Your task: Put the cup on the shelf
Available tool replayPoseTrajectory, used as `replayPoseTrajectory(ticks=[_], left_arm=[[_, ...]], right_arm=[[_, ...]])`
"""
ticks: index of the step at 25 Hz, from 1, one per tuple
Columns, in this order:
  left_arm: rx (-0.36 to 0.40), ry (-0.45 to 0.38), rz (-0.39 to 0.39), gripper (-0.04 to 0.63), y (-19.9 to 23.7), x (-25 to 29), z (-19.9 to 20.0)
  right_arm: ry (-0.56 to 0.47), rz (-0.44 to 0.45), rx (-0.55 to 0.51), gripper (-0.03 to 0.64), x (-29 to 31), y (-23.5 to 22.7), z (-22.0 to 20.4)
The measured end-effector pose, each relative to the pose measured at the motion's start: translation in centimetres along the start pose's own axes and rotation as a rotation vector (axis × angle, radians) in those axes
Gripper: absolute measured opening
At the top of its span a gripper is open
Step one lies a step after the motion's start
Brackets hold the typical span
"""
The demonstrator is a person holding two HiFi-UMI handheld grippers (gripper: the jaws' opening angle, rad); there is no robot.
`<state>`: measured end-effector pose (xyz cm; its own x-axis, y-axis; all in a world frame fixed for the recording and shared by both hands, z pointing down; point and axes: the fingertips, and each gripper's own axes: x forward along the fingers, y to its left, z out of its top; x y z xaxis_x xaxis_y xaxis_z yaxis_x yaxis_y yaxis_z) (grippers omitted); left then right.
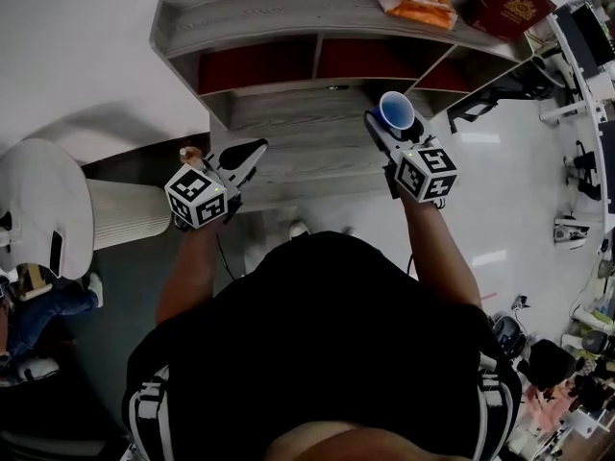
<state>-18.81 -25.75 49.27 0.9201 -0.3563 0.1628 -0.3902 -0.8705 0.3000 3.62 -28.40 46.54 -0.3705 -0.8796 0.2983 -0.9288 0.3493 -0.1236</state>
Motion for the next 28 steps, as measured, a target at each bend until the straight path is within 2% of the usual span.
replayPoseTrajectory(ticks=[9,17,28], left_arm=[[0.026,0.012,-0.002,0.017,-1.6,1.9,0.9],[0.036,0.005,0.061,0.017,-2.1,2.8,1.7],[0.047,-0.016,0.157,0.017,-2.4,2.5,3.5]], right_arm=[[-0.015,0.015,0.004,0.295,-0.3,-2.2,0.3],[-0.001,0.064,-0.001,0.295,1.8,-4.8,0.3],[0.040,0.082,-0.048,0.295,7.6,-8.7,-0.3]])
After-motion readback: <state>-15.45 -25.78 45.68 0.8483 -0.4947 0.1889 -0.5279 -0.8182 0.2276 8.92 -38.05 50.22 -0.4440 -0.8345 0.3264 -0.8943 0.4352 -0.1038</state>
